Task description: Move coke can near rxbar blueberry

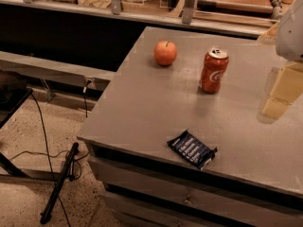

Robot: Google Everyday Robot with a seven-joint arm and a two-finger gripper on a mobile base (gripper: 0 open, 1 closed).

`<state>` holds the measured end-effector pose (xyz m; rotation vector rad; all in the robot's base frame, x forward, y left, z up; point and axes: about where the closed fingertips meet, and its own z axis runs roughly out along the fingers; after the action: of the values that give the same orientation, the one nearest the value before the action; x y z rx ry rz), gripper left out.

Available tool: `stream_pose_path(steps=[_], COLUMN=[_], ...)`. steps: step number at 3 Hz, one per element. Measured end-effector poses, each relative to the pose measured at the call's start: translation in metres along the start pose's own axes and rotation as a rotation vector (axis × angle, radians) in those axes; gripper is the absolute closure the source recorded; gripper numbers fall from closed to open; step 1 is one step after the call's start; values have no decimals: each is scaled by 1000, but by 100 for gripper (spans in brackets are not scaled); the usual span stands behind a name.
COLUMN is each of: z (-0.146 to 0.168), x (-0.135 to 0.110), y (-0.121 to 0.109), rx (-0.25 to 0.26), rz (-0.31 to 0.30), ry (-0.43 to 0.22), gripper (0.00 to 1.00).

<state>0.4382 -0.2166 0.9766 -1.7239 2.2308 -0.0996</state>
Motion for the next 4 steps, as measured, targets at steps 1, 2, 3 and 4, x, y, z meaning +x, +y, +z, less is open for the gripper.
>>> stream_pose_path(steps=[1,2,3,4], z=[0,-1,6,19], x=[0,-4,-14,-34], y=[0,-19,-64,-101], rx=[0,17,49,90], rz=[0,15,74,88], ry=[0,-54,-169,-202], gripper=[0,0,0,0])
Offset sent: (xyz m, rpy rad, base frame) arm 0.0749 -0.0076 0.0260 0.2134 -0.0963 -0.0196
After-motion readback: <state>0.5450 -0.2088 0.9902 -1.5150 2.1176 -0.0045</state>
